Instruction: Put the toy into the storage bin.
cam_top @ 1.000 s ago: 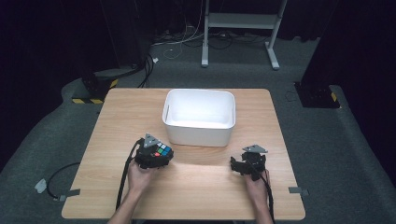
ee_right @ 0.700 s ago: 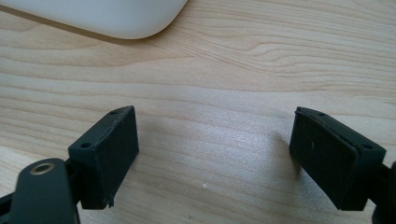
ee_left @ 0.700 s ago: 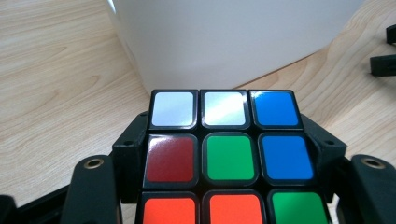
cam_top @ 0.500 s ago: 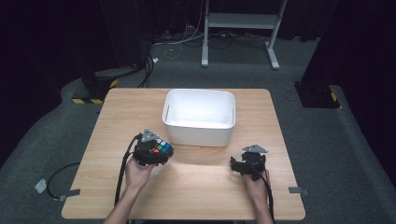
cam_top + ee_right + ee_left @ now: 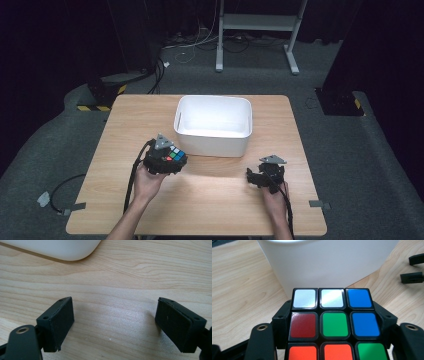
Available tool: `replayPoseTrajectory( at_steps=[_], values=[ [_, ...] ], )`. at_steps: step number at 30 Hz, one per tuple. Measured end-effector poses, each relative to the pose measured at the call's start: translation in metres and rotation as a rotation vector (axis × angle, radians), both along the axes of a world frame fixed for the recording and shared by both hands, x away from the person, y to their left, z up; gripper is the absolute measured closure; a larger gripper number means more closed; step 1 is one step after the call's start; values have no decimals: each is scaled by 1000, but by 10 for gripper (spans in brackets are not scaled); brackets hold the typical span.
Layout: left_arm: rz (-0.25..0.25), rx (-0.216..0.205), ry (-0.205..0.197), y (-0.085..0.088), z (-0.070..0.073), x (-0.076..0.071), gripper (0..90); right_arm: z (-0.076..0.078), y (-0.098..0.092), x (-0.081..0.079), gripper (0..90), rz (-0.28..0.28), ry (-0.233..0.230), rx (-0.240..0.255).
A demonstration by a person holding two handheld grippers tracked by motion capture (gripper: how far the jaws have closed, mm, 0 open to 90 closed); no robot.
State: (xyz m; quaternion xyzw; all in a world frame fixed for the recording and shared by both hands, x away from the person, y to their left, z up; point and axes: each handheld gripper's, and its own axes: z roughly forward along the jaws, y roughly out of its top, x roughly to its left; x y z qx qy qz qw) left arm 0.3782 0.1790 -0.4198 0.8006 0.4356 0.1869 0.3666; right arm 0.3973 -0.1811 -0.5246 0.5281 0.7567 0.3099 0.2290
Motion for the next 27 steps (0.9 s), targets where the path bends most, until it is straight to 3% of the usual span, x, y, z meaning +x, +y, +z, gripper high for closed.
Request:
replayPoseTrajectory(
  at_steps=[10, 14, 16, 21, 27],
  values=[
    [-78, 2, 1, -5, 18, 1, 336, 0, 0, 0, 155, 1, -1, -1],
    [-92, -27, -5, -4, 26, 2, 336, 0, 0, 0, 154, 1, -1, -1],
    [-84, -25, -20, -3, 31, 3, 336, 0, 0, 0, 155, 1, -1, -1],
    [-72, -72, -52, 1, 48, 7, 336, 0, 0, 0, 154, 1, -1, -1],
    [-78, -99, -75, 1, 62, 12, 336, 0, 0, 0, 155, 2, -1, -2]
  ],
)
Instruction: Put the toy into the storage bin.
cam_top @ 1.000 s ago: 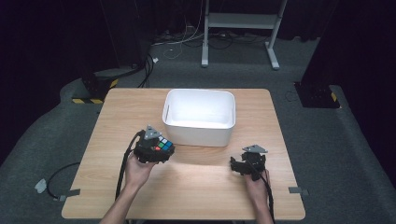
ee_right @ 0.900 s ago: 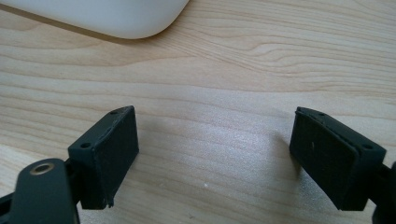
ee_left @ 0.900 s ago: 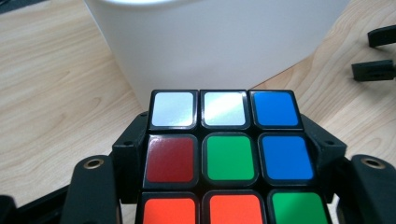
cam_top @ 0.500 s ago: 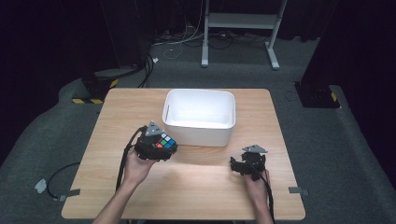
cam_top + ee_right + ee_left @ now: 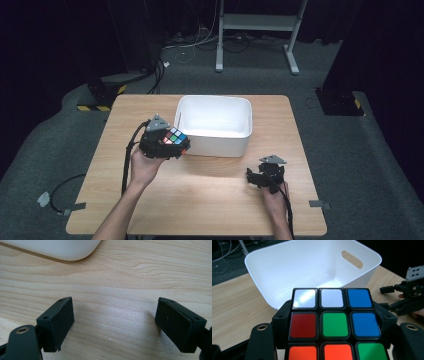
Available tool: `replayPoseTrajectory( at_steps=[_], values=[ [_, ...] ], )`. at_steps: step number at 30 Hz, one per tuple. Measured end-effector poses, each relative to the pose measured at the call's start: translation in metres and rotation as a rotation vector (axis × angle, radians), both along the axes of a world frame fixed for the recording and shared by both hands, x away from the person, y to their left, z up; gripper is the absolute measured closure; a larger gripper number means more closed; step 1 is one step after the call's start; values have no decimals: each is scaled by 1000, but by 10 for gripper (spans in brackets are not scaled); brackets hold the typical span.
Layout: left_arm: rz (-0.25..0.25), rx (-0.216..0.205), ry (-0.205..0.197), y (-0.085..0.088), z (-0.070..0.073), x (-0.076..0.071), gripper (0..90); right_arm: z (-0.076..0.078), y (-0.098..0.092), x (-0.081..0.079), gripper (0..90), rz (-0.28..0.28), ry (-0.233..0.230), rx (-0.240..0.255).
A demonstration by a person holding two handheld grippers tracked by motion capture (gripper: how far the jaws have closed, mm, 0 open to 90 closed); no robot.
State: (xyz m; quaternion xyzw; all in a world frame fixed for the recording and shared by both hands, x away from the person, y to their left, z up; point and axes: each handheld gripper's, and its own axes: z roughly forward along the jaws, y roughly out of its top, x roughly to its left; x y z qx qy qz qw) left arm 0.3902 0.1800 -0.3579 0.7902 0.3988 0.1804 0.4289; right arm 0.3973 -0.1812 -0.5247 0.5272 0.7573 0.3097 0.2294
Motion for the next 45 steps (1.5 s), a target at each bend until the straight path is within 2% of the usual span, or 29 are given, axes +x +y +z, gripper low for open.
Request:
replayPoseTrajectory(
  at_steps=[2, 7, 11, 21, 27, 36, 40, 45],
  values=[
    [-14, -24, 5, -1, 8, 5, 336, 0, 0, 0, 155, 0, 0, 0],
    [-27, -15, -9, -5, 18, 9, 336, 0, 0, 0, 154, 0, 0, 0],
    [-45, -28, -5, -7, 25, 15, 336, 0, 0, 0, 154, 0, 0, 0],
    [-67, 12, -2, -22, 42, 38, 336, 0, 0, 0, 154, 0, 0, 0],
    [-85, 27, 6, -31, 47, 49, 336, 0, 0, 0, 155, -1, 1, 0],
    [-97, 12, 23, -41, 49, 61, 336, 0, 0, 0, 154, 2, 0, 0],
    [-98, -10, 33, -43, 52, 71, 336, 0, 0, 0, 154, 1, 1, 0],
    [-93, -6, 36, -48, 54, 79, 336, 0, 0, 0, 155, 1, 1, 0]
  ],
)
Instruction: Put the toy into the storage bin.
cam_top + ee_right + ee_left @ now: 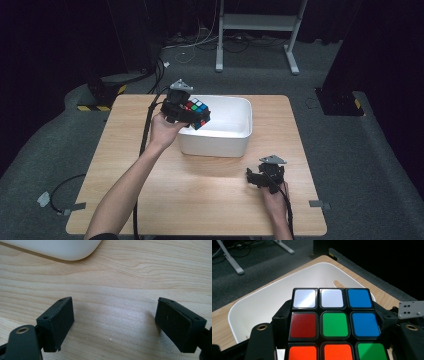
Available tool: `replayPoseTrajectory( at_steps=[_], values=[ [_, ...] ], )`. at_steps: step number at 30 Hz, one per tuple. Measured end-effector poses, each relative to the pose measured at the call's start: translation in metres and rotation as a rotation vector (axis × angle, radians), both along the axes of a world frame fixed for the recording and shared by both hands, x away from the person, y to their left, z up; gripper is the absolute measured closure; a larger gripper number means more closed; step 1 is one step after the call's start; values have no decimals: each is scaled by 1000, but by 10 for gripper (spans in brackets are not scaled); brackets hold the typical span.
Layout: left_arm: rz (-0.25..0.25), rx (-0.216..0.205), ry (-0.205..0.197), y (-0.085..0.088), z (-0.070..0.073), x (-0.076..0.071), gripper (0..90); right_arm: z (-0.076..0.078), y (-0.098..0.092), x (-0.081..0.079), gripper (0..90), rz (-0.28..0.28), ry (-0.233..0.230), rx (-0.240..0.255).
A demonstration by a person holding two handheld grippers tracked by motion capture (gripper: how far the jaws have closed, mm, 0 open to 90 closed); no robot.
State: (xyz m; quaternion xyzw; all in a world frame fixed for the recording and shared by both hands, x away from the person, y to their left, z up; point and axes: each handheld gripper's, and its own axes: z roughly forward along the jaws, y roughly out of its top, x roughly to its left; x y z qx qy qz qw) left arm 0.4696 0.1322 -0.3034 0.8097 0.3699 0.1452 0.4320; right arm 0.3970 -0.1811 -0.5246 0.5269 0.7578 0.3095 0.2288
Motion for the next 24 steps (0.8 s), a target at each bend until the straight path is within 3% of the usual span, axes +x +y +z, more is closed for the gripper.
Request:
replayPoseTrajectory(
  at_steps=[14, 24],
  values=[
    [-14, 13, -12, -19, 3, 18, 336, 0, 0, 0, 155, 0, 0, 0],
    [-26, 17, 3, -34, 7, 34, 336, 0, 0, 0, 155, 2, 0, 1]
  ],
)
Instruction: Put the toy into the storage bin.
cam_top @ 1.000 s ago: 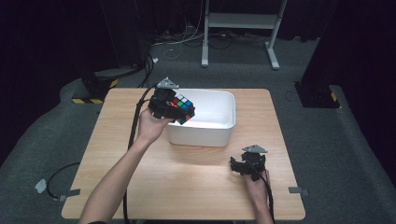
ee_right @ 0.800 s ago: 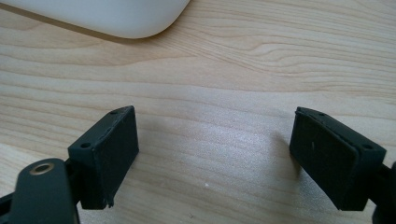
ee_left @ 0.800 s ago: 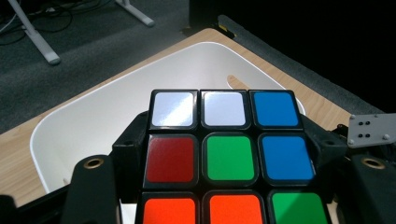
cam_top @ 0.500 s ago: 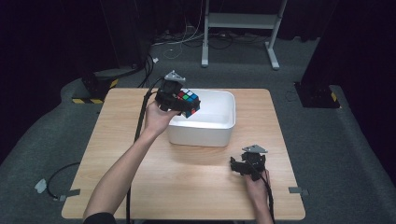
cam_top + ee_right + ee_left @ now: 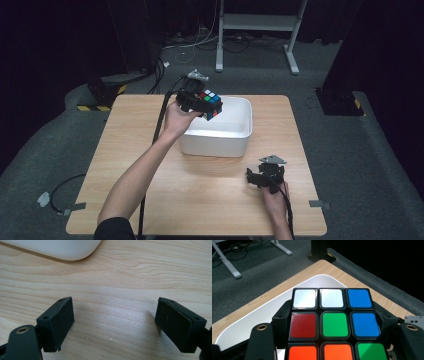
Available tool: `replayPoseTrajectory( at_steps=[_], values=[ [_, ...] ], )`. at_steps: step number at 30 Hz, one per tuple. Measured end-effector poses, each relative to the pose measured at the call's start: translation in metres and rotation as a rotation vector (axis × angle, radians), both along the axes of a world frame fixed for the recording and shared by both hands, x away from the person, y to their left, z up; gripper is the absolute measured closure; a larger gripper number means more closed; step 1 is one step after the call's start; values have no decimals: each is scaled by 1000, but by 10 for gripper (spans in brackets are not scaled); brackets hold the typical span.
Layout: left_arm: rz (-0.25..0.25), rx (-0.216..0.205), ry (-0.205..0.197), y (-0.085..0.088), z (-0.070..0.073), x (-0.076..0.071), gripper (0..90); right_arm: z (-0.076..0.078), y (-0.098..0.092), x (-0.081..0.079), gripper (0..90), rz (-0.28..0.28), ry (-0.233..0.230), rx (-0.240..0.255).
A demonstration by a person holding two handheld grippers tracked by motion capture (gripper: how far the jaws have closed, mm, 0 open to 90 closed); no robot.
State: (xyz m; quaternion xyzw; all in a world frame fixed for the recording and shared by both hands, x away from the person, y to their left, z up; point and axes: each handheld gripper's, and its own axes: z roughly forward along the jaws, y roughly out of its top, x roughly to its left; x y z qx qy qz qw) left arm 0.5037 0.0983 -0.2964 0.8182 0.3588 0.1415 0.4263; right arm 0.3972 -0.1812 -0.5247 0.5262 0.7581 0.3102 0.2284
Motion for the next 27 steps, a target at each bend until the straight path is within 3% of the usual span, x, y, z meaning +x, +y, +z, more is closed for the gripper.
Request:
replayPoseTrajectory(
  at_steps=[13, 27],
  values=[
    [-20, 14, 3, -9, 0, 15, 336, 0, 0, 0, 155, 0, 0, 0],
    [3, 24, -2, -16, -4, 34, 336, 0, 0, 0, 154, 0, 0, 3]
  ],
)
